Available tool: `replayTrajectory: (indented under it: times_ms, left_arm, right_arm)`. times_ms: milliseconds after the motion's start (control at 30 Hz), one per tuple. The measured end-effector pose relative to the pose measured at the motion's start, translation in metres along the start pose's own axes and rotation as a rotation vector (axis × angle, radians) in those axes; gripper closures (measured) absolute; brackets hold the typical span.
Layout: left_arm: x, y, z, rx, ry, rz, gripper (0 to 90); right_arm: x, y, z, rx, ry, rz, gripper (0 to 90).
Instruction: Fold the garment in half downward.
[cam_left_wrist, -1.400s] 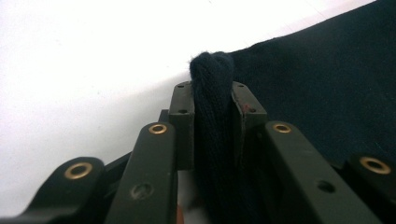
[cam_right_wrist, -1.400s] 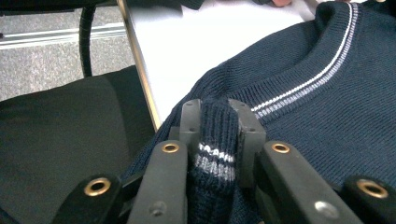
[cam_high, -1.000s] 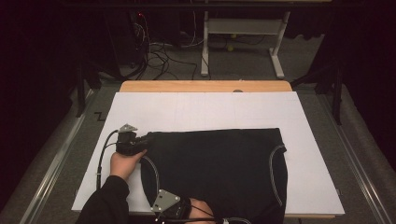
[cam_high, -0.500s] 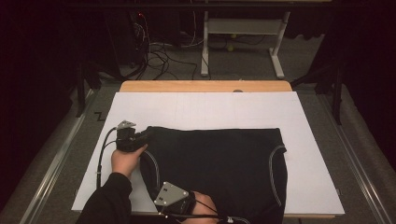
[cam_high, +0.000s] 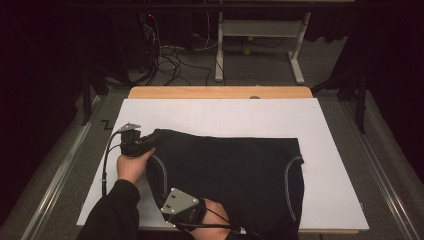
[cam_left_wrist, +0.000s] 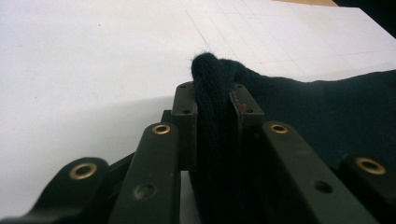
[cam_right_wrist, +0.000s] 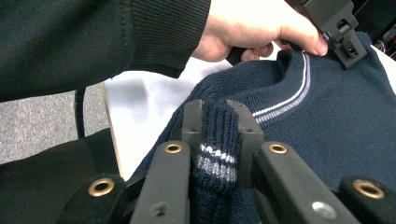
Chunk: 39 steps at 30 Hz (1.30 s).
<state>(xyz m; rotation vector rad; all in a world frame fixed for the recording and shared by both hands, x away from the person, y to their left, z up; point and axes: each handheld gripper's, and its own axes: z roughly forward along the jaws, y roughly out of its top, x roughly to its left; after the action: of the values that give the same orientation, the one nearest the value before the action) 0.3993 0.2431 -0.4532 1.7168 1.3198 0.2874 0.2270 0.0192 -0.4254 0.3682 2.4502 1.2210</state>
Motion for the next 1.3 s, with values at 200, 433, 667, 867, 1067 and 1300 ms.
replayTrajectory:
  times_ms: [200,433,667,867,1067,1300]
  left_arm:
    - [0.004,0.001,-0.004,-0.011,0.006,-0.010,72.0]
    - [0.013,0.003,-0.011,-0.015,0.023,-0.013,73.1]
    - [0.026,0.005,-0.024,-0.026,0.049,-0.022,73.3]
    - [0.037,0.004,-0.038,-0.028,0.072,-0.025,73.3]
    - [0.044,0.004,-0.046,-0.023,0.083,-0.024,73.3]
    - [0.050,-0.002,-0.044,-0.016,0.082,-0.031,73.3]
  right_arm:
    - [0.000,0.005,0.004,-0.004,0.006,-0.001,80.2]
    - [0.001,0.014,0.013,-0.011,0.023,-0.003,80.2]
    - [0.006,0.027,0.027,-0.021,0.042,-0.014,80.2]
    - [0.013,0.038,0.038,-0.031,0.060,-0.032,80.2]
    - [0.017,0.044,0.047,-0.036,0.082,-0.023,80.1]
    - [0.020,0.042,0.052,-0.034,0.089,-0.026,80.1]
